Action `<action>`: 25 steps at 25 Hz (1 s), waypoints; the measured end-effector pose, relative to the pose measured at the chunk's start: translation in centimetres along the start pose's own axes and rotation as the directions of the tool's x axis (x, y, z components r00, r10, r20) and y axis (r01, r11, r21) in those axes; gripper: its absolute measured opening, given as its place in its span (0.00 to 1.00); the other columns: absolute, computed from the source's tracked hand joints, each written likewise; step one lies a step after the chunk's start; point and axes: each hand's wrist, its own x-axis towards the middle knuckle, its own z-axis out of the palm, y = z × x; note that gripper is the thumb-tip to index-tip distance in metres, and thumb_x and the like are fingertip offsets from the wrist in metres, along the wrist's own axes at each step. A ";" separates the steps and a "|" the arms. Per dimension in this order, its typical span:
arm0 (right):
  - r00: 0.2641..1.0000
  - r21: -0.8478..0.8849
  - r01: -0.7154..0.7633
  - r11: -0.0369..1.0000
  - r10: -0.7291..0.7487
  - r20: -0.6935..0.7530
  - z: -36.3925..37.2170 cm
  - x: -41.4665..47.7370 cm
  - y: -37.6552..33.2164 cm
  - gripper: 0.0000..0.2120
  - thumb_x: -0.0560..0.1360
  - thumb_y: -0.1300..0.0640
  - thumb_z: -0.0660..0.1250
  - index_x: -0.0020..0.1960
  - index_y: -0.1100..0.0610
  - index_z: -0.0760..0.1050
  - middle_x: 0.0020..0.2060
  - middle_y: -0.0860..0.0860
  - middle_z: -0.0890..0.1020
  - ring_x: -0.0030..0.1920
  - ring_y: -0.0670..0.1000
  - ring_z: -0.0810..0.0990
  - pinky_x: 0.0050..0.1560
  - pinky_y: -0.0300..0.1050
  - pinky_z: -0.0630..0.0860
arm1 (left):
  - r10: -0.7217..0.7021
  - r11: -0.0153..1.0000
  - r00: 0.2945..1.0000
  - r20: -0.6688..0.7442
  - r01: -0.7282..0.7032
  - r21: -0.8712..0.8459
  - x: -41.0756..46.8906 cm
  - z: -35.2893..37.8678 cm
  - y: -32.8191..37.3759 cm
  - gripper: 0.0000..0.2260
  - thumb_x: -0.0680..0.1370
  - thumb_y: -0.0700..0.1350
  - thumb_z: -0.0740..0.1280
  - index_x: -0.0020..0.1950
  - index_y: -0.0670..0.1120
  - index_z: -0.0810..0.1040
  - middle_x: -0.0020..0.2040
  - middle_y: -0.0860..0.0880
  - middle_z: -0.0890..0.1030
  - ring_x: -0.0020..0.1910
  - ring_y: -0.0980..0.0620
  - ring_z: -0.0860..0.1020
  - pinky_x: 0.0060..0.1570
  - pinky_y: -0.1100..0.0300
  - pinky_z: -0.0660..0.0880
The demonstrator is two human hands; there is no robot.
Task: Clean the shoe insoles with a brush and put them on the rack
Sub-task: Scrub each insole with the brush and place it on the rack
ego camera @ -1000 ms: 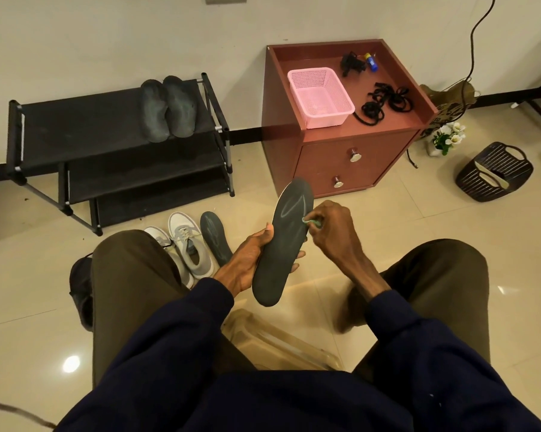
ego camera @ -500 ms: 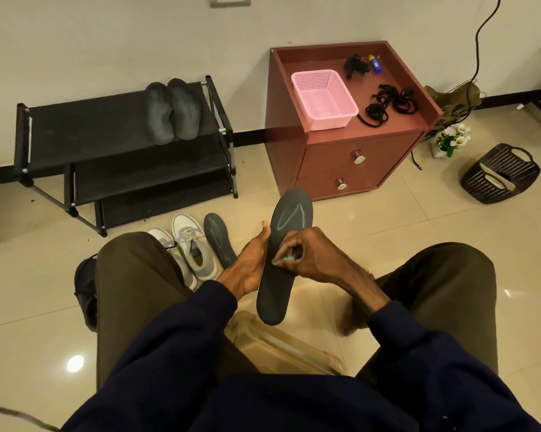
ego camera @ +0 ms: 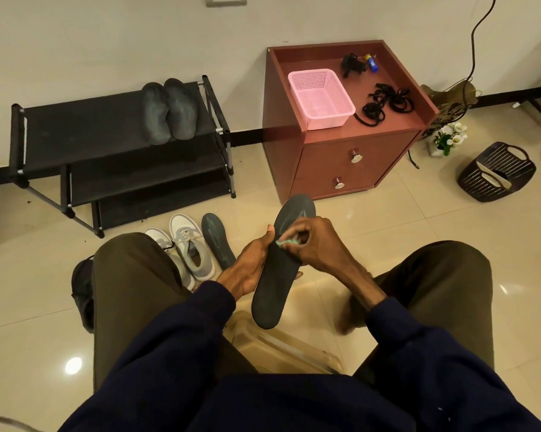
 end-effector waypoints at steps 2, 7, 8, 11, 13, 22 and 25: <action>0.972 -0.067 -0.025 0.997 0.008 -0.236 -0.6 0.5 1.1 0.06 0.73 0.64 0.77 0.48 0.56 0.87 0.43 0.47 0.84 0.41 0.41 0.80 0.43 0.36 0.81 | -0.037 0.999 0.999 0.026 0.037 0.002 0.1 -0.1 -0.2 0.28 0.84 0.62 0.54 0.74 0.43 0.71 0.67 0.36 0.79 0.61 0.35 0.81 0.63 0.37 0.75; 0.980 -0.043 0.017 0.999 -0.025 -0.198 0.3 -0.2 0.5 0.06 0.72 0.62 0.77 0.49 0.56 0.87 0.46 0.49 0.84 0.44 0.43 0.81 0.46 0.33 0.79 | -0.025 1.000 1.000 0.018 0.026 -0.013 -0.1 0.1 0.0 0.24 0.85 0.59 0.53 0.70 0.45 0.76 0.63 0.39 0.82 0.57 0.39 0.83 0.60 0.38 0.78; 0.998 -0.014 0.026 1.000 -0.027 -0.048 0.6 -0.5 -0.1 0.06 0.73 0.62 0.78 0.49 0.55 0.87 0.46 0.48 0.84 0.45 0.44 0.81 0.46 0.34 0.79 | -0.004 1.000 1.000 -0.008 0.004 0.012 -0.1 0.2 0.0 0.24 0.85 0.60 0.54 0.70 0.45 0.77 0.62 0.39 0.82 0.56 0.41 0.84 0.58 0.41 0.80; 0.989 -0.018 0.065 0.998 -0.062 0.132 0.8 -0.4 -0.7 0.06 0.73 0.61 0.77 0.48 0.54 0.88 0.46 0.48 0.85 0.45 0.45 0.82 0.47 0.38 0.81 | 0.038 0.999 0.997 -0.067 -0.036 0.041 0.1 0.1 -0.1 0.26 0.84 0.62 0.54 0.67 0.45 0.78 0.56 0.42 0.86 0.53 0.44 0.86 0.50 0.47 0.83; 0.995 -0.111 0.048 0.993 -0.058 -0.086 0.2 0.5 0.2 0.06 0.72 0.63 0.77 0.48 0.56 0.87 0.46 0.50 0.85 0.44 0.46 0.81 0.48 0.44 0.82 | 0.005 1.000 0.999 -0.037 -0.005 -0.007 0.1 -0.1 -0.1 0.28 0.83 0.63 0.55 0.71 0.44 0.75 0.61 0.39 0.83 0.58 0.38 0.83 0.57 0.39 0.80; 0.990 -0.080 0.077 0.994 -0.086 -0.114 0.4 0.2 0.0 0.07 0.72 0.64 0.77 0.49 0.58 0.87 0.45 0.50 0.85 0.44 0.46 0.82 0.48 0.39 0.82 | 0.006 1.000 1.000 0.012 -0.005 -0.031 0.7 -0.5 -0.5 0.27 0.83 0.62 0.57 0.73 0.44 0.73 0.67 0.37 0.79 0.63 0.35 0.80 0.61 0.33 0.76; 0.927 -0.155 -0.028 0.987 -0.033 -0.374 -0.6 1.1 1.4 0.07 0.73 0.64 0.76 0.50 0.58 0.86 0.47 0.52 0.85 0.45 0.47 0.81 0.49 0.42 0.83 | -0.037 0.999 0.998 0.060 0.037 0.001 0.8 -0.7 -0.7 0.29 0.83 0.63 0.54 0.74 0.45 0.71 0.68 0.37 0.78 0.65 0.34 0.78 0.68 0.34 0.71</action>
